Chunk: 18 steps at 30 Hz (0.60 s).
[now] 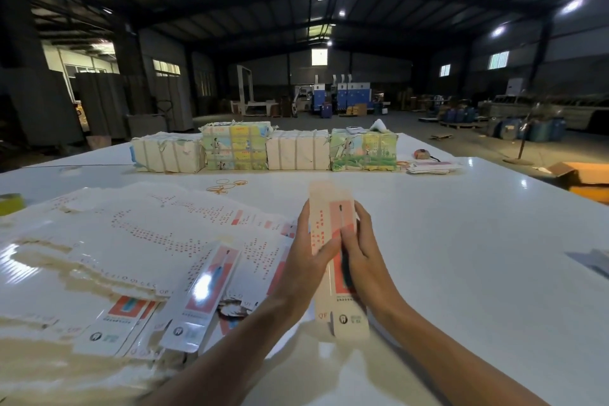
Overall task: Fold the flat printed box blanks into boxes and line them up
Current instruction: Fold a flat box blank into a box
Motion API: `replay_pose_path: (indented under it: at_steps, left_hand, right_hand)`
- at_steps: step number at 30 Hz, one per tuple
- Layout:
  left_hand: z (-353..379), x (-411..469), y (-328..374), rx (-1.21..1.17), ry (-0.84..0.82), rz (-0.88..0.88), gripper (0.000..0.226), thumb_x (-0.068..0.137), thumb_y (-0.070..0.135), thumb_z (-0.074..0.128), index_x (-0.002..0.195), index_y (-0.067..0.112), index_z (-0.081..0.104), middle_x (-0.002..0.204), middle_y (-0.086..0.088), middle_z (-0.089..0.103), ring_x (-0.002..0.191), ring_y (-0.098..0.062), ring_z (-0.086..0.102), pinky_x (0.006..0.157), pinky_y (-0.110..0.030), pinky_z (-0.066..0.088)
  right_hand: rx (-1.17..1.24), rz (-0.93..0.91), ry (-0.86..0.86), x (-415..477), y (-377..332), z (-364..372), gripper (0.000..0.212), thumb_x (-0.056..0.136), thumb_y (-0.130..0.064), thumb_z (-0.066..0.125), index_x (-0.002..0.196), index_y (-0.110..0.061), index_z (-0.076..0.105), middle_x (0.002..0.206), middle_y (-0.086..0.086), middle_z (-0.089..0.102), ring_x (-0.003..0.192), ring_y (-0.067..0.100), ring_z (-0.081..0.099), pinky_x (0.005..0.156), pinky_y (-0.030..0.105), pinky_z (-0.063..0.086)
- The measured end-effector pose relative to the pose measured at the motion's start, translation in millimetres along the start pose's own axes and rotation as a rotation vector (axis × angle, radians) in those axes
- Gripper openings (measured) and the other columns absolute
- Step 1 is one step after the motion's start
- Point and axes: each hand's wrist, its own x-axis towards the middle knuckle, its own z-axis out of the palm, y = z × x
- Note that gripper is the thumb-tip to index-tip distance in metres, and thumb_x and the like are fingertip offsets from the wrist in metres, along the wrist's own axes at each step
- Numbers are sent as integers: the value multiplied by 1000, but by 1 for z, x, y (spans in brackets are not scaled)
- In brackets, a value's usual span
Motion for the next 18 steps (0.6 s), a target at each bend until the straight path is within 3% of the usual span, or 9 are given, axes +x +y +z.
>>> replay_pose_path:
  at_steps: [3,5,8,13,18]
  left_hand:
    - [-2,-1,6,27,-49,3,67,102,34,65,139,78,30,128,30,66,110,-11,74,80,-34,65]
    - [-3,-1,7,42,-87,-8,66,97,36,65,135,79,32,123,26,69,104,-15,77,78,-33,66]
    - [-4,-1,5,-9,-137,-59,71,90,37,71,142,67,33,124,12,70,105,-21,77,83,-40,66]
    - [-1,0,1,-209,-275,-126,93,88,4,82,153,46,31,130,-3,66,116,-32,72,82,-41,65]
    - [-4,-2,-4,-204,-326,-234,78,84,23,87,147,32,42,114,-5,76,105,-35,76,84,-47,65]
  right_hand:
    - [-56,-16,-11,7,-9,-8,57,111,-45,44,153,-66,10,119,-39,62,97,11,78,69,31,66]
    - [-178,-50,8,15,-14,-19,46,110,-43,49,149,-54,27,118,-26,67,87,13,80,64,30,65]
    - [-262,-13,-17,25,-18,-37,28,106,-39,59,130,-38,44,114,-6,72,83,13,80,62,30,66]
    - [-235,78,-182,29,-21,-44,34,102,-30,70,123,-31,43,111,-1,69,88,16,80,63,29,64]
    - [-284,159,-151,36,-28,-53,32,98,-34,75,112,-21,49,105,1,73,83,10,78,65,25,64]
